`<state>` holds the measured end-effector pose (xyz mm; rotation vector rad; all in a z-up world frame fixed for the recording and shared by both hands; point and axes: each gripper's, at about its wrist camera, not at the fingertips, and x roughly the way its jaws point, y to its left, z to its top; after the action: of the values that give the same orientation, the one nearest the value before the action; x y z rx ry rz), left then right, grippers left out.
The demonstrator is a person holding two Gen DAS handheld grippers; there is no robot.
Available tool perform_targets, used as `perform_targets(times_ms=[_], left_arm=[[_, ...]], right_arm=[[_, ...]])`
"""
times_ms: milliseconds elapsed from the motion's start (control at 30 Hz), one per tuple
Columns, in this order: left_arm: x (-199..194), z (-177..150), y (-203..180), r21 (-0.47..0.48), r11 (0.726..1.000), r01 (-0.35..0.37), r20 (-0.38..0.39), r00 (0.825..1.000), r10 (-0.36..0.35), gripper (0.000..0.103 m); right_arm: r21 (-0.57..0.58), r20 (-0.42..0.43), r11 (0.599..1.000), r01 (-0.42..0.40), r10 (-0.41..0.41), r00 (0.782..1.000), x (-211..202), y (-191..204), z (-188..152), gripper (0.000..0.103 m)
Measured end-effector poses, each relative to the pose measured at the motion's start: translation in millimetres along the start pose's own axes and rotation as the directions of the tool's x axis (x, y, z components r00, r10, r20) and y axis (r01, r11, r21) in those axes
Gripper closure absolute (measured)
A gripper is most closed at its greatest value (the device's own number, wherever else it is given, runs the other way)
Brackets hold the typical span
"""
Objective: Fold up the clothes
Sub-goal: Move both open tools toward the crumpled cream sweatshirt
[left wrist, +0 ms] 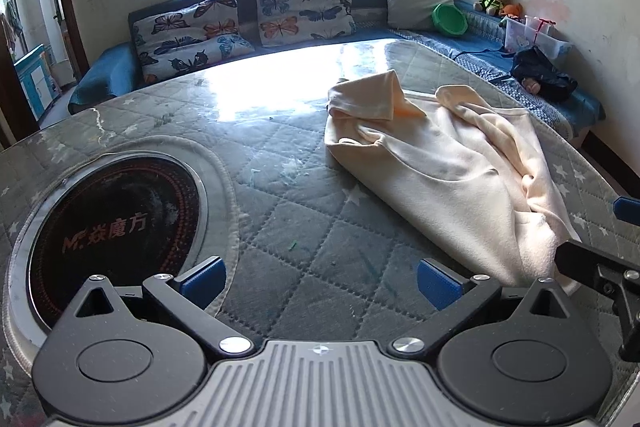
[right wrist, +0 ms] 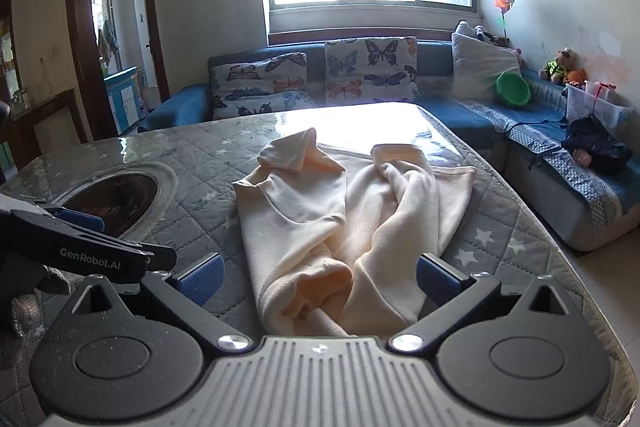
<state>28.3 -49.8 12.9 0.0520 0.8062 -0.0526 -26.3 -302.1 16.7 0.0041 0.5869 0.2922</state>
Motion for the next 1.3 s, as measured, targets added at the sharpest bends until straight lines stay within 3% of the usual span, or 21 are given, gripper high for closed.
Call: perform_targets(times_ms=[433, 767, 1300], left_arm=[[15, 5, -5, 0.014, 1.0, -0.009, -0.024, 1.0, 0.009, 0.0], [22, 10, -9, 0.021, 1.0, -0.002, -0.032, 0.999, 0.003, 0.0], [19, 0, -25, 0.055, 0.998, 0.041, -0.058, 0.998, -0.037, 0.0]], right_arm=[[0.013, -0.006, 1.0, -0.024, 0.024, 1.0, 14, -5, 5, 0.001], [0.016, -0.029, 0.999, -0.036, 0.036, 0.999, 28, -5, 8, 0.009], [0.013, -0.068, 1.0, -0.004, 0.005, 0.998, 12, -8, -8, 0.009]])
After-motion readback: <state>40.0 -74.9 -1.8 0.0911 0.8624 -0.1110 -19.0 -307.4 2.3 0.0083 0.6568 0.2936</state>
